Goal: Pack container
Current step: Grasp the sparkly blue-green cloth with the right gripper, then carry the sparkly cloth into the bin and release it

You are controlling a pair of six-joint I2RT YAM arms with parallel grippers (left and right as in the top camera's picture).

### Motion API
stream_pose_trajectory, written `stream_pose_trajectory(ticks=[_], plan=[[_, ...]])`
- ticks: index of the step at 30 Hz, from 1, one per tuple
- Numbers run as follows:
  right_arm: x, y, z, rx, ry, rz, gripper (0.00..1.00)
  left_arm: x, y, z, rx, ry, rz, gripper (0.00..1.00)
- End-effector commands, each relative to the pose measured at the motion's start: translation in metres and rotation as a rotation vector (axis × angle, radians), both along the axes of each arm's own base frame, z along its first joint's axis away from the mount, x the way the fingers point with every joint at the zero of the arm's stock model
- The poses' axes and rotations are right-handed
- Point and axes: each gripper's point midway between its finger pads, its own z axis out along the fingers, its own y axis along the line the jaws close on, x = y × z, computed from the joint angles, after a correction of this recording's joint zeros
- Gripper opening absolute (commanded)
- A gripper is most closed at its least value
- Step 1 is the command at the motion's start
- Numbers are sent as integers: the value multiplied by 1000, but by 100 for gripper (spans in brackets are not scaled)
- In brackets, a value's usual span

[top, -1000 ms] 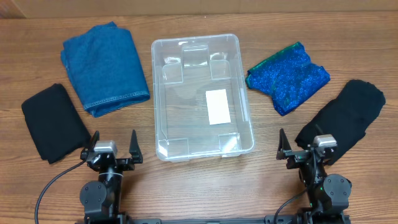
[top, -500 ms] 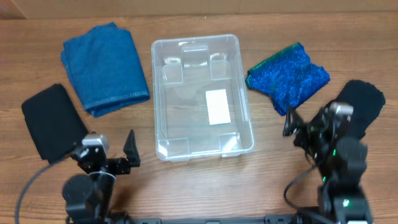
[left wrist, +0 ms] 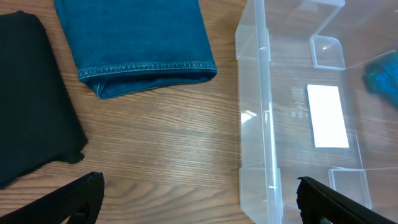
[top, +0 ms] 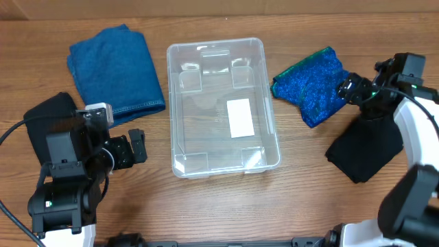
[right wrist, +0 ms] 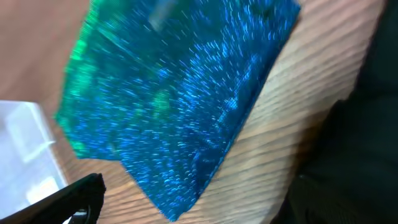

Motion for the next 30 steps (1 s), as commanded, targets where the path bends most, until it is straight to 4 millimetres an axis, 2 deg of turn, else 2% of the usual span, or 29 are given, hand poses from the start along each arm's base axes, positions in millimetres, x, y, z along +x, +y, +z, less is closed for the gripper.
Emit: stream_pose_trajectory(ticks=[1,5,7,10,11,13,14,15,16,18,19,21,22,23,24,25,27,28,29,30], plan=[[11,-1,-42,42,73,-3,100,2,-4,13,-6,-37,-16,100],[18,5,-78,101,101,13,100,3,-4,13,-6,-36,-16,100],[21,14,-93,163,107,32,99,3,-4,13,-6,-37,-15,100],[22,18,-98,184,110,39,53,3,-4,13,-6,-36,-15,100],[23,19,-98,192,104,42,42,3,-4,13,-6,-36,-15,100],[24,23,-95,215,94,50,8,3,-4,13,-6,-36,-15,100],[25,26,-93,232,87,56,4,3,-4,13,-6,-36,-15,100],[29,32,-85,267,62,72,4,3,-4,13,-6,-36,-15,100],[33,36,-74,294,33,87,4,3,-4,13,-6,-36,-15,100],[49,44,-25,331,-77,133,4,3,-4,13,-6,-36,-15,100],[56,49,17,308,-158,165,4,3,-4,13,-6,-36,-15,100],[60,65,84,263,-281,224,4,3,-4,13,-6,-36,-15,100],[57,79,123,237,-362,269,4,3,-4,13,-6,-36,-15,100],[47,103,173,199,-473,338,4,2,-4,13,-6,-35,-15,100],[38,119,197,179,-528,383,4,2,-4,13,-6,-35,-15,100],[21,146,226,140,-611,483,4,2,-4,13,-6,-35,-15,100],[-2,181,250,80,-693,619,4,2,-4,13,-6,-35,-15,100],[-17,206,257,35,-738,735,4,2,-4,13,-6,-35,-15,100],[-34,238,256,-6,-770,899,4,3,-4,13,-6,-35,-15,100],[-50,267,241,-41,-766,1065,4,3,-4,13,-6,-35,-15,100]])
